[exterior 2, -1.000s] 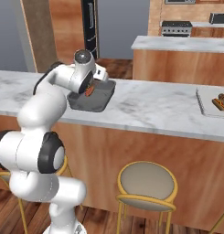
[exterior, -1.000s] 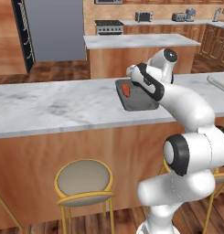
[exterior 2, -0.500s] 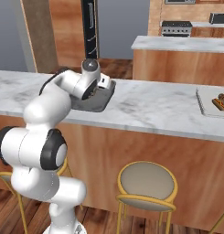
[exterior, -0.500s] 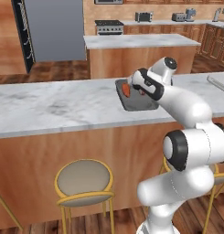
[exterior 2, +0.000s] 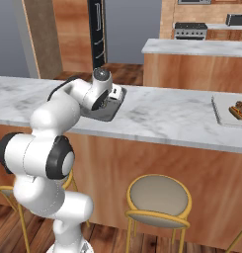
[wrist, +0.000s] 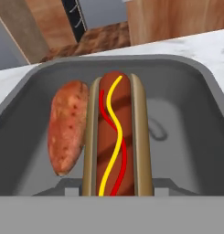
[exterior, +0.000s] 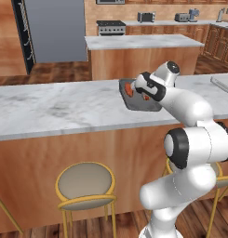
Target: Place one cooked food and one vegetable from the large plate to each tupperware container.
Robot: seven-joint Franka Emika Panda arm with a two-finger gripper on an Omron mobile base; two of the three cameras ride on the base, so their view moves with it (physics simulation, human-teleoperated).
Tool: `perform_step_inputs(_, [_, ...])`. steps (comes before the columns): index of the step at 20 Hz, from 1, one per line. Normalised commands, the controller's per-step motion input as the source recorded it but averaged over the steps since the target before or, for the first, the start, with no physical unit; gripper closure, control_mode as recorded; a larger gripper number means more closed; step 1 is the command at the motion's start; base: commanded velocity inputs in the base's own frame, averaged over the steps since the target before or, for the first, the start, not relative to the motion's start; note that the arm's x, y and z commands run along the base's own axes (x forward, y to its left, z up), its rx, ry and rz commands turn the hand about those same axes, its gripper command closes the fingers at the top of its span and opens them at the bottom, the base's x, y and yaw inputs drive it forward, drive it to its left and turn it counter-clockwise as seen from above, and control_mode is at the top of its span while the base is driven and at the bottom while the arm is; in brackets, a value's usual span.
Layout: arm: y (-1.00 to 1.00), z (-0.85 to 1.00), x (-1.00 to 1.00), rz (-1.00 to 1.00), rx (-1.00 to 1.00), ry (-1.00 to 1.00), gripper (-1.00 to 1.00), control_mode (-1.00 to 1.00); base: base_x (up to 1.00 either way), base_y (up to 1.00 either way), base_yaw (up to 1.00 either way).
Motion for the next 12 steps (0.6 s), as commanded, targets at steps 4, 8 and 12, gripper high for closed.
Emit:
perform_step_inputs(4, [-0.03,-0.21,0.18,0.00,0.00,0.15,1.00,-1.00,0.00,0.00,0.00])
perform_step_inputs(8, [-0.03,-0.20,0.07,0.00,0.00,0.16,-1.00,-1.00,0.00,0.00,0.00])
perform_step_inputs(12, [0.00,0.00,0.00,0.00,0.00,0.03,-1.00,-1.00,0.00,0.00,0.00])
